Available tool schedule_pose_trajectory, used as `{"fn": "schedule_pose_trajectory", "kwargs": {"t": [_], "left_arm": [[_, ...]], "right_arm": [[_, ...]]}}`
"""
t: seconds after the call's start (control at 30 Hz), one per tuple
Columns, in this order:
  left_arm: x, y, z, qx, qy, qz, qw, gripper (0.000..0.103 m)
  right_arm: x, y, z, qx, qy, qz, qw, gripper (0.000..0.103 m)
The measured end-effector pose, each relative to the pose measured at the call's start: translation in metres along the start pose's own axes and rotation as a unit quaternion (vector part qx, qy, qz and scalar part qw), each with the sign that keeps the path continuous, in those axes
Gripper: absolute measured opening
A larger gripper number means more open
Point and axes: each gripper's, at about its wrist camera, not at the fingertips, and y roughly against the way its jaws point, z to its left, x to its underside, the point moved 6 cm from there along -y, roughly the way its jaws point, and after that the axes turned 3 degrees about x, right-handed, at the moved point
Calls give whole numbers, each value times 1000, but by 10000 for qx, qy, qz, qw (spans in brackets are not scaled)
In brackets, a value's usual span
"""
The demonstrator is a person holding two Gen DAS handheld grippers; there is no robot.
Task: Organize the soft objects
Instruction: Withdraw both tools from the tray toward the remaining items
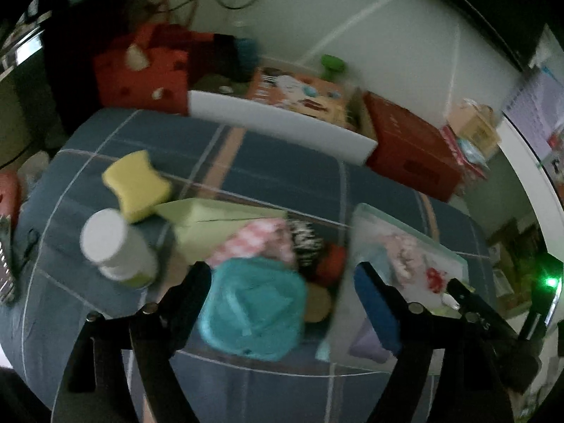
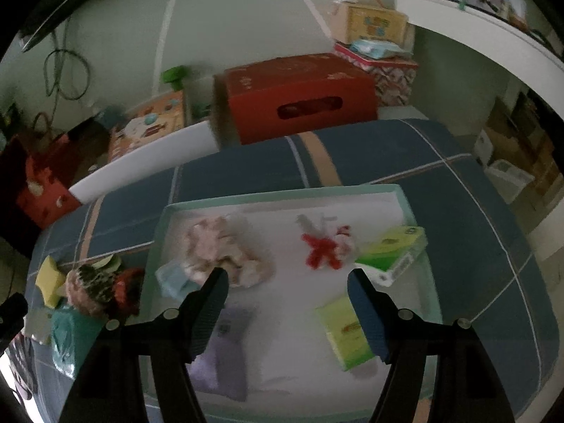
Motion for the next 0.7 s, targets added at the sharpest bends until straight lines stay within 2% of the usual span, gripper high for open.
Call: {"fn": "schedule_pose_trajectory", "kwargs": {"t": [0.13, 0.23, 0.5, 0.7], "left_arm": [[4, -1, 22, -133, 190, -36, 9997, 85], [6, -8, 35, -242, 320, 87, 9992, 85], [7, -15, 41, -174, 422, 184, 9988, 86], [6, -18, 46, -29, 550, 163, 9984, 87]], "right_arm": [[6, 6, 23, -187, 193, -21, 9996, 74], [11, 9, 35, -242, 342, -30, 9991, 74], [19, 6, 57, -318, 540, 29, 9980, 74], [21, 7, 63, -408, 574, -4, 9975, 84]]}}
